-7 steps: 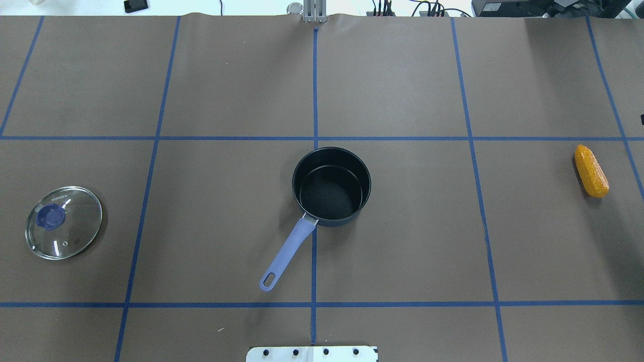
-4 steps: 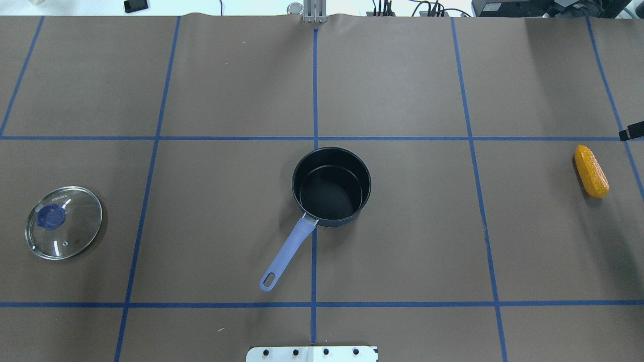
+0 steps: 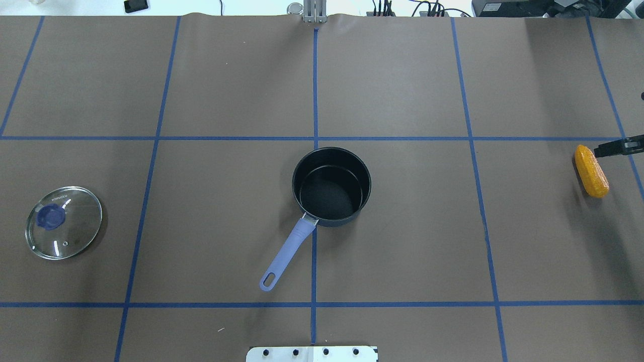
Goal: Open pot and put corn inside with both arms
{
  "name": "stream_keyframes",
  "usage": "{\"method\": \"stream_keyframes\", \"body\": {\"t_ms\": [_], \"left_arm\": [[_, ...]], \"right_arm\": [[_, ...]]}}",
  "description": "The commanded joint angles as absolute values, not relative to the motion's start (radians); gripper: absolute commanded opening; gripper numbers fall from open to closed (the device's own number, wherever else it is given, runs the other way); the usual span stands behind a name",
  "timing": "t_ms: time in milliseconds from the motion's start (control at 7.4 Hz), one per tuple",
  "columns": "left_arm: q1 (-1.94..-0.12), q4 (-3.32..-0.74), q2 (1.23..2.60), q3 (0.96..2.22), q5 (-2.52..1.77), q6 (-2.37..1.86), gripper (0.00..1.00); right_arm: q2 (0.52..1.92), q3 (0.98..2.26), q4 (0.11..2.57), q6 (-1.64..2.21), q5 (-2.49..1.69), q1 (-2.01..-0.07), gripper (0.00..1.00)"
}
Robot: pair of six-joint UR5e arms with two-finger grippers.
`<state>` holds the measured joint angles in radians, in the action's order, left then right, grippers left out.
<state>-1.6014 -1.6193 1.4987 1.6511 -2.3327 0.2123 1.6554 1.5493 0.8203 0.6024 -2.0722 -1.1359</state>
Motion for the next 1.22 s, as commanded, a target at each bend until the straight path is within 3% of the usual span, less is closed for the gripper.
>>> {"method": "stream_keyframes", "body": {"t_ms": [0,270,405,541,811,1081], "left_arm": [[-1.601,-1.620,1.499,1.651,-2.333,0.212,0.99],[-1.601,-1.631,1.485,1.652,-2.333,0.212,0.99],[-1.601,-1.631,1.485,1.651,-2.333,0.212,0.99],[-1.601,-1.631,1.485,1.651,-2.333,0.212,0.99],[-1.601,-1.631,1.480,1.651,-2.333,0.212,0.99],[-1.601,-1.632,1.480,1.654,-2.333,0.212,0.99]], "right_arm": [[1.655,1.455,0.645,0.703,-2.030,-1.065,1.00],[1.657,1.445,0.629,0.703,-2.028,-1.045,1.00],[1.657,1.443,0.629,0.703,-2.017,-1.029,0.91],[1.657,1.443,0.629,0.701,-2.014,-1.022,0.52],[1.655,1.448,0.630,0.696,-2.014,-1.014,0.02],[1.655,1.485,0.630,0.686,-2.026,-1.019,0.00]]}}
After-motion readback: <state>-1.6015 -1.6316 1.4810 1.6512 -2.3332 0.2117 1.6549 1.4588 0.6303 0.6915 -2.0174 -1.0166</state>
